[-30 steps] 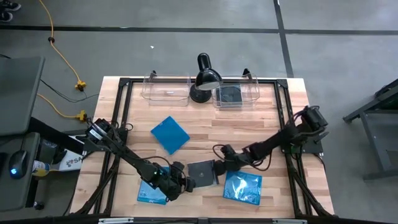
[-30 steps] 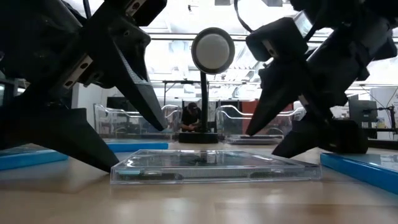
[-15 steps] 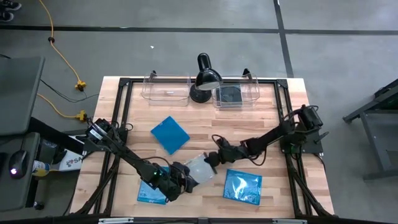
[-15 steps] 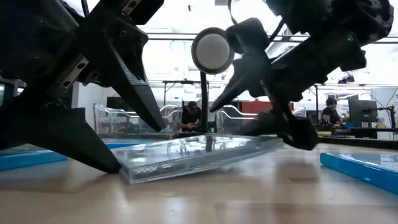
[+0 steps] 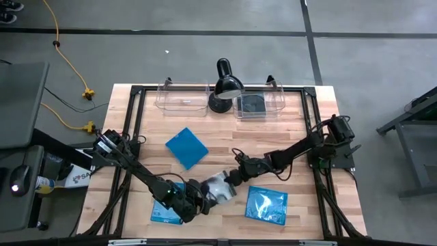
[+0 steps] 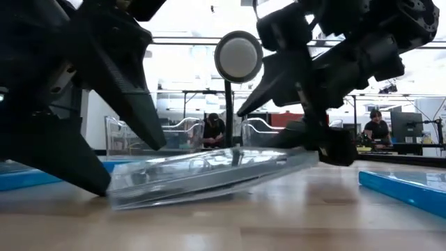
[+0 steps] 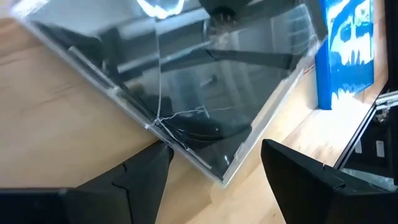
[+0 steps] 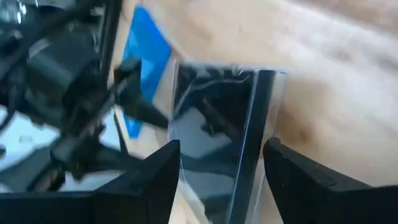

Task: Pick & place jewel cases by type
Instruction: Put the black CD case into the right transparent bin

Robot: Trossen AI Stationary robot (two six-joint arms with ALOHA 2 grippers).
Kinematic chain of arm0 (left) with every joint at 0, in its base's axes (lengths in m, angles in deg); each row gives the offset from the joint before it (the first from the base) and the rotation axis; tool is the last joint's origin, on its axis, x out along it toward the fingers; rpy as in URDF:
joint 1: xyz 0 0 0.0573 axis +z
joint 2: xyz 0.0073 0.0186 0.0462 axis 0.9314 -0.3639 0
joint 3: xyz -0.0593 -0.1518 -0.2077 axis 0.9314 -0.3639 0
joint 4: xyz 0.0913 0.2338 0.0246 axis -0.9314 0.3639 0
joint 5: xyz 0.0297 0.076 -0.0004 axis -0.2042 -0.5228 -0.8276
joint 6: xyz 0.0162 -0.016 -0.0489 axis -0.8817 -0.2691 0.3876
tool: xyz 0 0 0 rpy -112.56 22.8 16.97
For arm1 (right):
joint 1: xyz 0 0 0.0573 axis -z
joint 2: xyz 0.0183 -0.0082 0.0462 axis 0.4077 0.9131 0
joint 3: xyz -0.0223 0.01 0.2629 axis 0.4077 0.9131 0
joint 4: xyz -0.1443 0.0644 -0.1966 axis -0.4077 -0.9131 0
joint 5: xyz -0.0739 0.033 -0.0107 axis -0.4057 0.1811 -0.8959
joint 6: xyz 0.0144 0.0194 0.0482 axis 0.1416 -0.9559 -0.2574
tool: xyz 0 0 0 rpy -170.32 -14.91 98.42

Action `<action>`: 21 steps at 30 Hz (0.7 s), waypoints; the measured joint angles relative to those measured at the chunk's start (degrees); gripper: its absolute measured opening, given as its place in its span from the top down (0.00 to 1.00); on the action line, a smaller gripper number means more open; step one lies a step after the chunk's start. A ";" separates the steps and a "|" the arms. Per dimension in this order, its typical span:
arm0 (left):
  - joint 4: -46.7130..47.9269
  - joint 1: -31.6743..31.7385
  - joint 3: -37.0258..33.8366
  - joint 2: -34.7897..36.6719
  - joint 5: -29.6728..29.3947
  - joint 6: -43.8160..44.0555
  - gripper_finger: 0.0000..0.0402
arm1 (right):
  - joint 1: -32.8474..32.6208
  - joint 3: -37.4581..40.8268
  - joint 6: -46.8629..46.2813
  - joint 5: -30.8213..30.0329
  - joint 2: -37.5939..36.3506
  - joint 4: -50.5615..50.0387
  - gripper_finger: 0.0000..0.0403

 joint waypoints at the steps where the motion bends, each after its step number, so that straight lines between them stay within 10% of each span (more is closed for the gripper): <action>1: 0.36 0.00 0.00 0.00 0.03 -0.01 0.37 | -0.18 0.00 0.18 1.06 0.00 -0.14 0.48; 21: 1.08 0.00 -0.09 0.09 0.36 -1.74 0.37 | -1.26 -0.14 1.75 0.76 -0.38 9.20 0.48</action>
